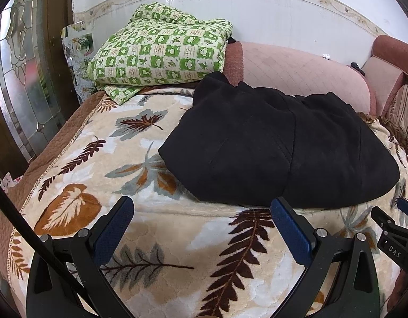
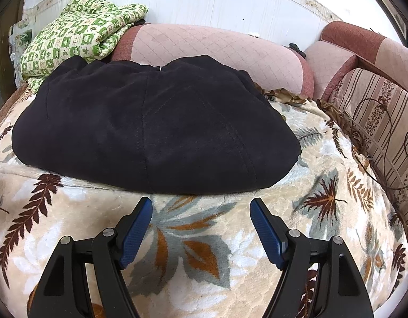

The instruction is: Fold large clothes

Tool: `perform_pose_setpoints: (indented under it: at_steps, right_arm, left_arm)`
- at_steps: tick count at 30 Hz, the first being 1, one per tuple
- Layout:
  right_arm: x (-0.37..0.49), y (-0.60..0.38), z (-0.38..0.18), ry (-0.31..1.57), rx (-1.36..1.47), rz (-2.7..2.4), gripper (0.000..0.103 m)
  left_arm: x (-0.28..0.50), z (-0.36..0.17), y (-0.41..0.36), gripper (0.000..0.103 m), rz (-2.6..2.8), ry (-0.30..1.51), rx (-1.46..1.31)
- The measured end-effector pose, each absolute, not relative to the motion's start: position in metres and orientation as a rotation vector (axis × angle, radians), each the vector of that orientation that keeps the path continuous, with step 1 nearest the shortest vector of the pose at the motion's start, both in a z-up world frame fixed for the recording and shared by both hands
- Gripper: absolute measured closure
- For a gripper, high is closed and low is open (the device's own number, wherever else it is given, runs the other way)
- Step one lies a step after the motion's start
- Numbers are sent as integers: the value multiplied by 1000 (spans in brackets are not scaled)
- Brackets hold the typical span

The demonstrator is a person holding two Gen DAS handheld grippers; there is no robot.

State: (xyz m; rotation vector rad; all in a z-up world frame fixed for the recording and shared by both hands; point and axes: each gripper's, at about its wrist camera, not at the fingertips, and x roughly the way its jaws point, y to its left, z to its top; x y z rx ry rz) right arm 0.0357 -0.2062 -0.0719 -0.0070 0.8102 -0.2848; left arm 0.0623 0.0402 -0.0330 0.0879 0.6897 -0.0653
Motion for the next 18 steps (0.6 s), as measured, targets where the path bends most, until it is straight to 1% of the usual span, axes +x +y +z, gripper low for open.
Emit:
perform_pose_setpoints:
  at_steps: [18]
  right_arm:
    - [34, -211, -72, 811, 6, -286, 23]
  left_arm:
    - [64, -41, 38, 0, -65, 713, 114]
